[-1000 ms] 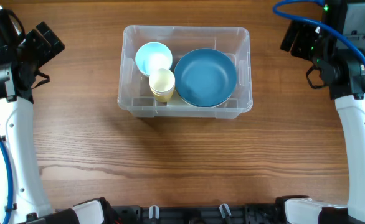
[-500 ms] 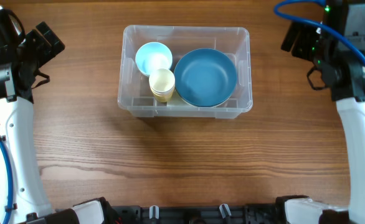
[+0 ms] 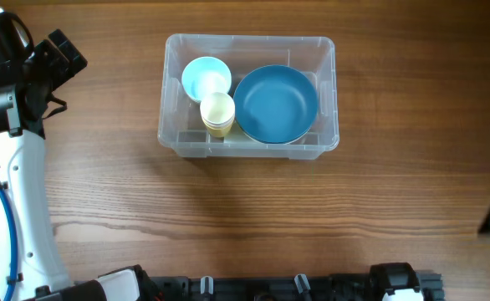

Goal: Pack container

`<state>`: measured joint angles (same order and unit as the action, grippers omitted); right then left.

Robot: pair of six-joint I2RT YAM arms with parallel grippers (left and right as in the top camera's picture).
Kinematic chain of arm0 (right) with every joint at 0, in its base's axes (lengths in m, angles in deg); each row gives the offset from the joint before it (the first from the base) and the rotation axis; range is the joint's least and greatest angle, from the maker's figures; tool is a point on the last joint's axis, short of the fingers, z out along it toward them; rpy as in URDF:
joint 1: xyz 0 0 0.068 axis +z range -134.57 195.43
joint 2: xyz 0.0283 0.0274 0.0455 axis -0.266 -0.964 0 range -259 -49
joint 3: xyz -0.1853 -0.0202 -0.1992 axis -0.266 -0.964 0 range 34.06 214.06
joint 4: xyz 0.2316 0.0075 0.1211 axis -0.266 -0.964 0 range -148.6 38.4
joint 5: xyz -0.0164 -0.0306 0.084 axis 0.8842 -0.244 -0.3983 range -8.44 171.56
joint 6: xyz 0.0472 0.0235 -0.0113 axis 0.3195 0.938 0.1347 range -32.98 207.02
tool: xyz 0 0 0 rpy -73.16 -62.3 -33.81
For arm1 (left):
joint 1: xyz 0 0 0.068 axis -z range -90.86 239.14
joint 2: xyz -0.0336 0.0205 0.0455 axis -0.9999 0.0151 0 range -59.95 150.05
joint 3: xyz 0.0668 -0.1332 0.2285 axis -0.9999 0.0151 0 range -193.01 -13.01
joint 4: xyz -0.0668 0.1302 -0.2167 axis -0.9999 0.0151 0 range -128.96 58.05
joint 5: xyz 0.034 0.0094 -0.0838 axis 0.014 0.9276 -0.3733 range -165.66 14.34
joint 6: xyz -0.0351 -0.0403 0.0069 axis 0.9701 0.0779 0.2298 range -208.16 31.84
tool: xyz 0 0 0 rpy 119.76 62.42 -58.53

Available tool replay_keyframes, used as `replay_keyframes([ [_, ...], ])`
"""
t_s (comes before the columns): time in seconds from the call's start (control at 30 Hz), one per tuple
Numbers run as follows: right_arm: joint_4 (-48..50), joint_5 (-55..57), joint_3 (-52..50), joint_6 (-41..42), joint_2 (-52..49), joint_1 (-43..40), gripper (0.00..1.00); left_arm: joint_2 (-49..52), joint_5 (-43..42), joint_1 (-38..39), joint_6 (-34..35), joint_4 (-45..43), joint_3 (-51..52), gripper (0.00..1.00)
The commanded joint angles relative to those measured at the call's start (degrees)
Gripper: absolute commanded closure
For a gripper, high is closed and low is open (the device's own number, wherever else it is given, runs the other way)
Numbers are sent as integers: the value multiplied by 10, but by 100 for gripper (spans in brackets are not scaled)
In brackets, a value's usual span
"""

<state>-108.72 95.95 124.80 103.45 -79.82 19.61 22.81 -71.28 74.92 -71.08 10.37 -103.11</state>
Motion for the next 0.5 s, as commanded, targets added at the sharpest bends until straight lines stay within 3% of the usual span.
replay_keyframes([
  [0.0, 80, -25, -138, 0, 89, -1, 0, -5, -9, -3, 1, -2, -7, 0],
  [0.23, 395, -148, -481, -140, 219, -1, 0, -5, -9, -3, 1, -2, -7, 0],
  [0.47, 468, -154, -650, -141, 241, -1, 0, -5, -9, -3, 1, -2, -7, 0],
])
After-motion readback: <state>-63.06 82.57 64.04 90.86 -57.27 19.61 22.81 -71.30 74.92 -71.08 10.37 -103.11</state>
